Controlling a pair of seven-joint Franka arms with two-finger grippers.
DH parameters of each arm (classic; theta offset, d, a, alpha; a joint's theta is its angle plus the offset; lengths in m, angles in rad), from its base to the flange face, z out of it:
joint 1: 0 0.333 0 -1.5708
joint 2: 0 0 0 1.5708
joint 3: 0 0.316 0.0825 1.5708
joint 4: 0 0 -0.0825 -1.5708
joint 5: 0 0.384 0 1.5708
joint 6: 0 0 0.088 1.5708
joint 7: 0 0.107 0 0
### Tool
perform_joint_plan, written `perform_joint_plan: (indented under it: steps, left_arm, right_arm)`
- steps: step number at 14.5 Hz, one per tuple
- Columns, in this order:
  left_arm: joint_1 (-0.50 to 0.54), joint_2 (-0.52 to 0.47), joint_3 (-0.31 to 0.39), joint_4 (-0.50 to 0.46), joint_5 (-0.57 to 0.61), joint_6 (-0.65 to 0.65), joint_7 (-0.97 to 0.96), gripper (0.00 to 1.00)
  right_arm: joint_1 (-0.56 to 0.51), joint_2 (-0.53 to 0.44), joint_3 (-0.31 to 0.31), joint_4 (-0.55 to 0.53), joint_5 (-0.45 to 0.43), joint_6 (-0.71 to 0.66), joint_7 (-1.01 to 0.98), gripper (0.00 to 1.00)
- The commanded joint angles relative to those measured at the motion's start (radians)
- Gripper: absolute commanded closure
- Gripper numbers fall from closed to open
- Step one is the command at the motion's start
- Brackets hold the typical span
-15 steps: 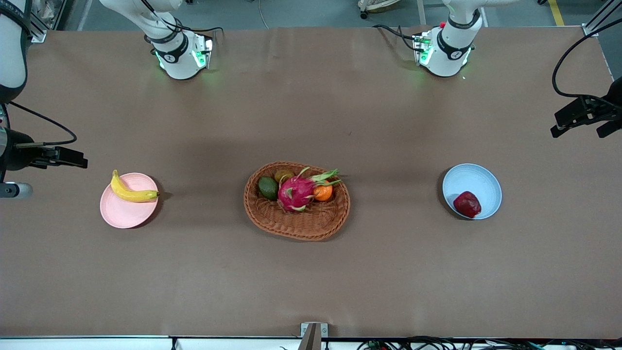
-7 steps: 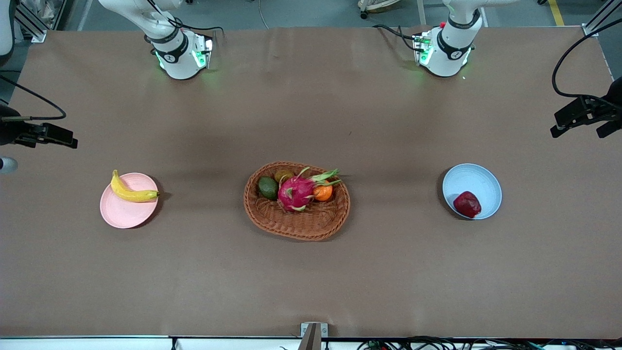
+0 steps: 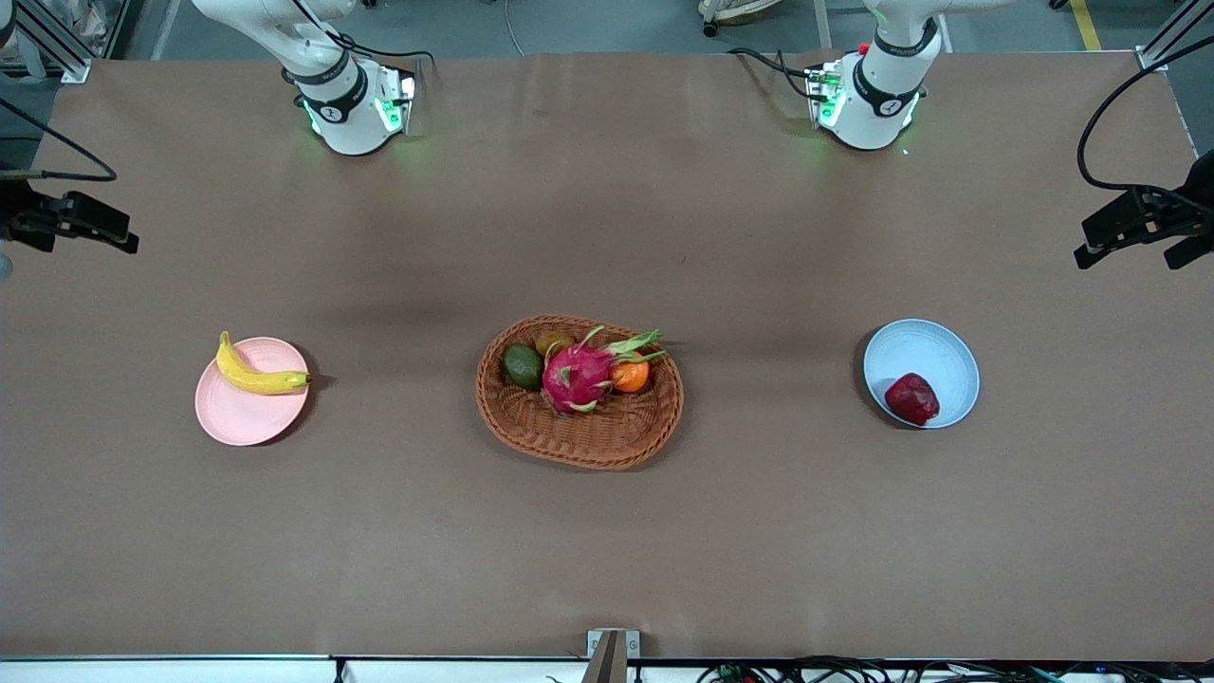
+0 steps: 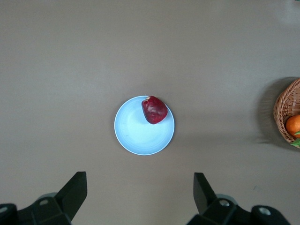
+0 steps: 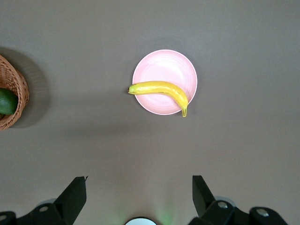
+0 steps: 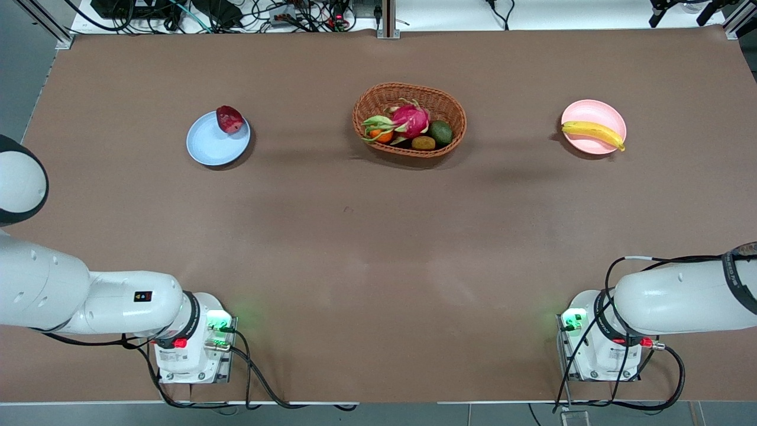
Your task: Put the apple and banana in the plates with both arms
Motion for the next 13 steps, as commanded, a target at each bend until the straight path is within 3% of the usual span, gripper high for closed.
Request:
perform_joint_plan:
  steps: [1,13]
  left_arm:
    - [0.004,-0.003,-0.003,0.003,-0.002,0.005,0.017,0.0]
    - [0.005,-0.003,-0.003,0.003,-0.003,0.005,0.017,0.0]
  right_arm:
    - [0.001,-0.092,0.002,-0.089,-0.022,0.028,0.008,0.0]
    - [-0.023,-0.129,0.032,-0.105,-0.022,0.022,0.008,0.0]
